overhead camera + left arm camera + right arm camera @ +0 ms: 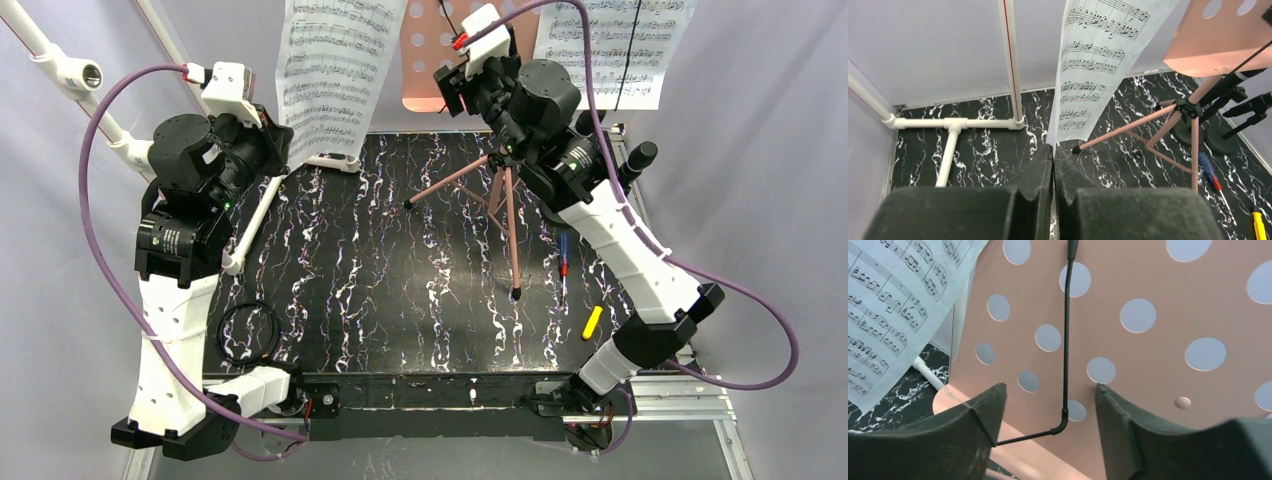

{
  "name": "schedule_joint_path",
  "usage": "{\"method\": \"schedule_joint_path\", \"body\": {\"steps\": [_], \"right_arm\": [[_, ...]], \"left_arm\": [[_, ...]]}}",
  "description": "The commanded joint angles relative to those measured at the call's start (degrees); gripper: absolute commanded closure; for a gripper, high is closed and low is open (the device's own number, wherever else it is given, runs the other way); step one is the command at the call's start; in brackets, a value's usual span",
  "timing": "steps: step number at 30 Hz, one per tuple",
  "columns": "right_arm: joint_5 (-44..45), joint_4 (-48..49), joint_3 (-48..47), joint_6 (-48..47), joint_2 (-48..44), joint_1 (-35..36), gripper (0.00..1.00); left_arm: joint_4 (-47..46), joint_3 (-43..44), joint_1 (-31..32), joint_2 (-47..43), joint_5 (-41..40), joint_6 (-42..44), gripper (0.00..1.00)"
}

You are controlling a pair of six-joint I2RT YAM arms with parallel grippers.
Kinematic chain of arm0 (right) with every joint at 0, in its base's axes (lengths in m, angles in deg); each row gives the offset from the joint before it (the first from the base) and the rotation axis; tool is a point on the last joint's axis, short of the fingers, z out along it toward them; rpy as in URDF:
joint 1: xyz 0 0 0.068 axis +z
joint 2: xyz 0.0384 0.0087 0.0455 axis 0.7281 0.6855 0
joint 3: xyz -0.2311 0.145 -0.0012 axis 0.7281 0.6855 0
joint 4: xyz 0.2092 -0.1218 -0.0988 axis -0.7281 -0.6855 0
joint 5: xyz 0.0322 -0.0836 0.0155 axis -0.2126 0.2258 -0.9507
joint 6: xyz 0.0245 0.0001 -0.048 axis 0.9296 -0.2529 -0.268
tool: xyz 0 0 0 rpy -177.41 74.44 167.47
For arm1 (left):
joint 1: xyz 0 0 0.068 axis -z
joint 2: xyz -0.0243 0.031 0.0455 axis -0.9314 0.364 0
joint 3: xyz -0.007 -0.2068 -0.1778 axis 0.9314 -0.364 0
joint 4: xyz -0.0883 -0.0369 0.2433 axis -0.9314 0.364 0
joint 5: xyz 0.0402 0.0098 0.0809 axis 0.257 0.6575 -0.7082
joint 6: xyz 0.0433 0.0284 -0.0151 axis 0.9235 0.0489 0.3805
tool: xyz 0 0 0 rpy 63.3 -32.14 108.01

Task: Pack up the instrument practice props

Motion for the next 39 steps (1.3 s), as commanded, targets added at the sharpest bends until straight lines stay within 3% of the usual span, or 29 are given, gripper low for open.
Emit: {"method": "schedule_joint_path", "body": {"steps": [1, 5, 11, 15, 26, 31, 39], "right_arm": [[-1.07, 3.16, 3.48, 1.42, -6.74, -0.15, 0.19], [-3.86, 3.85, 8.71, 2.08, -11.68, -0.11, 0.02], [-8.67, 3.73, 17.38, 2.4, -20.7, -0.15, 0.01], [-9.33, 7.41, 28.44, 4.39, -29.62, -0.2, 0.01], [-4.45, 7.46, 47.95, 6.52, -45.96, -0.16, 0.01], [-1.08, 5.95, 54.3, 6.85, -51.45, -0.11, 0.01], [6.01, 8.06, 63.34, 3.91, -58.46, -0.12, 0.01]], "left_arm": [[4.78, -0.46, -0.3, -0.24, -0.3, 0.75, 1.0], [7.58, -2.03, -0.3, -0.09, -0.22, 0.37, 1.0], [8.7, -7.29, -0.3, -0.98, 0.91, -0.32, 1.0], [7.89, -12.86, -0.39, -1.4, 2.7, -1.44, 1.0], [-1.87, -29.58, -8.69, 6.93, 17.86, -6.39, 1.0], [1.37, -28.21, -10.2, 14.87, 15.68, -2.98, 1.0], [4.71, -27.53, -11.11, 21.75, 2.32, 1.6, 1.0]]}}
